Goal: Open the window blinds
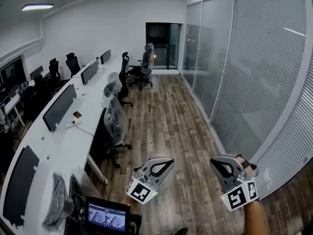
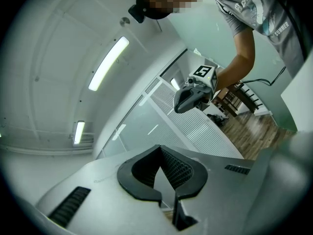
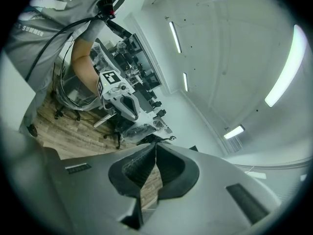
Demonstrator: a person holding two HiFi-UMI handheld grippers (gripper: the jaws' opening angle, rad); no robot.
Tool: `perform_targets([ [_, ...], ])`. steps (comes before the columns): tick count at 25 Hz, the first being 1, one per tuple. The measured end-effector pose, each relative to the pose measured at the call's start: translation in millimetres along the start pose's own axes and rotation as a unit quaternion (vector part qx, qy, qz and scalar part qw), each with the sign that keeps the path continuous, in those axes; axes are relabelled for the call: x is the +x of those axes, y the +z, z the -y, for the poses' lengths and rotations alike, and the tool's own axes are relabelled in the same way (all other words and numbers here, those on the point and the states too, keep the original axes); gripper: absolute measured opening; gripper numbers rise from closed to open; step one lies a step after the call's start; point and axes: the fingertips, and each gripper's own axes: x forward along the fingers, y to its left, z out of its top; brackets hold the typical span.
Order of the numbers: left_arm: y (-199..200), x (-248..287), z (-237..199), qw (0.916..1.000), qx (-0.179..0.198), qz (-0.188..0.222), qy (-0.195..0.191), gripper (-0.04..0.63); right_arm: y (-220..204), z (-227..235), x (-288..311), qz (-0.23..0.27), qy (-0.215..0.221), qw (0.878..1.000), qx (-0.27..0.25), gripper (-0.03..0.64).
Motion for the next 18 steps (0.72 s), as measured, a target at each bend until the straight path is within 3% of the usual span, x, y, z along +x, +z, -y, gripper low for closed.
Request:
perform_targets([
  [6, -23, 71, -23, 0.9995, 0.015, -0.025, 0.011, 0.005, -77, 44, 26, 0.021, 0.004, 1.000, 0.018, 0.003],
  [12, -37, 126, -24, 0.9993, 0.029, -0.009, 0.022, 0.005, -138, 68, 36, 0.041, -0.002, 0.998, 0.041, 0.003],
  [18, -64, 149, -36, 0.9991, -0.002, -0.017, 0.039, 0.005, -168, 92, 63, 0.067, -0.010, 0.997, 0.045, 0.003],
])
